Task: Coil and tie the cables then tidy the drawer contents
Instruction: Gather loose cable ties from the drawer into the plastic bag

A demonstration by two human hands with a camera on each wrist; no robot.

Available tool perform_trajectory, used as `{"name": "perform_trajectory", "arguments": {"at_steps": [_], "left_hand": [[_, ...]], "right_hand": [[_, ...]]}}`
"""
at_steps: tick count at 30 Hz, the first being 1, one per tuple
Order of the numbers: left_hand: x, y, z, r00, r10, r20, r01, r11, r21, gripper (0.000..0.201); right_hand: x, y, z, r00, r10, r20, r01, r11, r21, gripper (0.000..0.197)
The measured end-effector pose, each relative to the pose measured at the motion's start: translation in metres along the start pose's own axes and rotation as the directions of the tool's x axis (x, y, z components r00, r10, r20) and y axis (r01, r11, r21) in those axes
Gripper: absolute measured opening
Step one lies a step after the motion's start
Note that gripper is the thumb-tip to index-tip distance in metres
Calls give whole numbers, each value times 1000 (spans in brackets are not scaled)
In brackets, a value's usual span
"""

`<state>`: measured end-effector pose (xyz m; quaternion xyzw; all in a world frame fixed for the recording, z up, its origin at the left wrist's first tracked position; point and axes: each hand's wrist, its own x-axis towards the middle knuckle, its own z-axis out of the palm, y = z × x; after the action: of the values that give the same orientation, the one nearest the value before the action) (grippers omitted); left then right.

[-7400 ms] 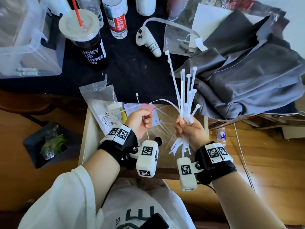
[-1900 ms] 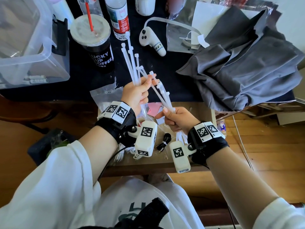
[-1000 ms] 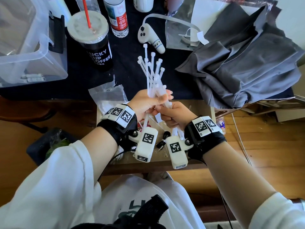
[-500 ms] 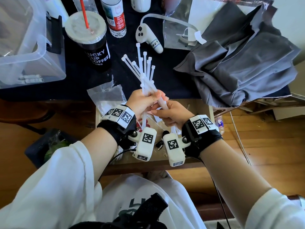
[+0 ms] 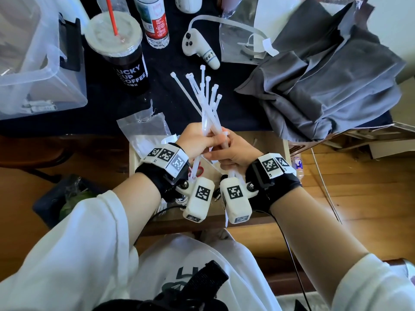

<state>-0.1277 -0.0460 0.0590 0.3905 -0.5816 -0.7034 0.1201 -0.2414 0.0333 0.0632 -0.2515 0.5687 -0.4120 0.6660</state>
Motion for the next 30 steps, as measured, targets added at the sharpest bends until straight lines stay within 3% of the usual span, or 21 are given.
{"name": "perform_trajectory", "arguments": {"at_steps": [3,12,17,21,26,30], "left_hand": [[2,0,1,997,-11,-79,4,996,-95,15],[12,12,-27,942,44,-333,-89,989,-119,14],[15,19,-35,942,78,-327,-91,996,-23,16],[18,21,-35,954,97,-283,-84,995,58,14],[22,15,-29,982,67,-179,-48,993,108,10],[23,6,-15,1000,19,23,-23,983,181,22]], "right_hand": [[2,6,-3,996,59,-62,-59,998,-1,55],[3,42,-30,970,219,-110,-222,975,-15,42],[4,48,-47,942,233,-243,-235,972,19,28],[4,52,-70,864,258,-433,-275,961,25,24],[0,28,-79,797,118,-592,-22,986,167,15],[0,-16,-66,856,28,-517,206,898,388,14]]}}
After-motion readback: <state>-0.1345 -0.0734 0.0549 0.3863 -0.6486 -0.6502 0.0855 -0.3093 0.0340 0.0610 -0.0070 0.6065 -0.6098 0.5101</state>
